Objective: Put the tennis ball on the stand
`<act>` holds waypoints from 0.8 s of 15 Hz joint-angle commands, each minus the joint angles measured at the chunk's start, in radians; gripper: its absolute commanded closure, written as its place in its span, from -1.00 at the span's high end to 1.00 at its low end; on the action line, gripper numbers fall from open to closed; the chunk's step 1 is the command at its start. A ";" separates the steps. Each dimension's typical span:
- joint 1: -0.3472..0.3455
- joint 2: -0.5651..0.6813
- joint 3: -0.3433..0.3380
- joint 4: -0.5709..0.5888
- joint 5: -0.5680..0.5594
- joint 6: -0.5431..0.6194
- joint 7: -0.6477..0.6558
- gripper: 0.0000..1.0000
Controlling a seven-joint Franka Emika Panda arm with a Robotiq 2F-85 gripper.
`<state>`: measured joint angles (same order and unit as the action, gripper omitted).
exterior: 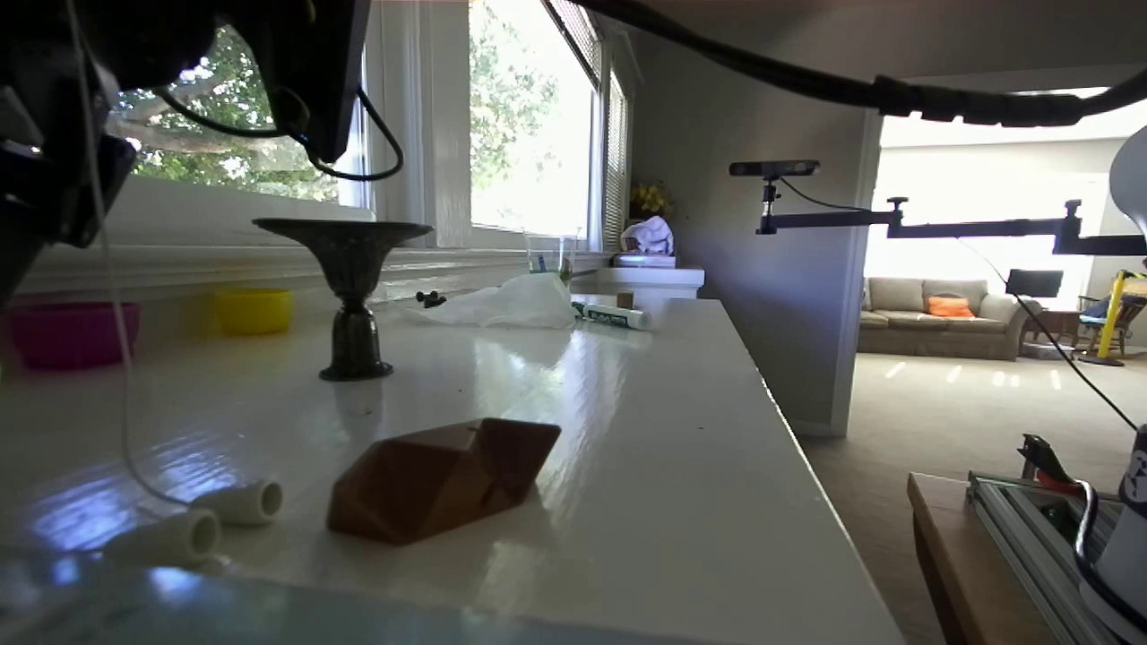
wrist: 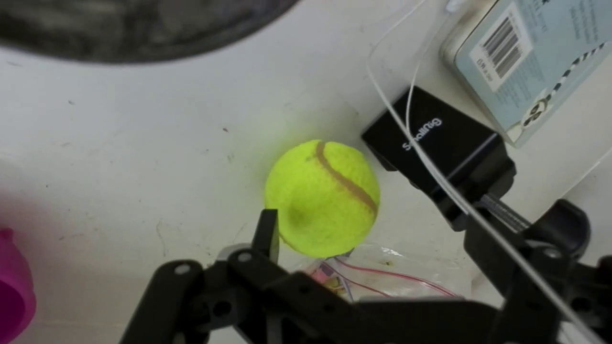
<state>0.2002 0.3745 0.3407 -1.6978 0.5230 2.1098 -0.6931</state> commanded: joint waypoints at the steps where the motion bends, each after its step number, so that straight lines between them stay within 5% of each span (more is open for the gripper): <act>1: 0.007 0.009 -0.006 0.010 -0.041 -0.016 0.045 1.00; 12: 0.031 0.051 0.002 0.054 -0.116 -0.003 0.043 1.00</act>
<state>0.2099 0.3915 0.3344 -1.6926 0.4552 2.1120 -0.6745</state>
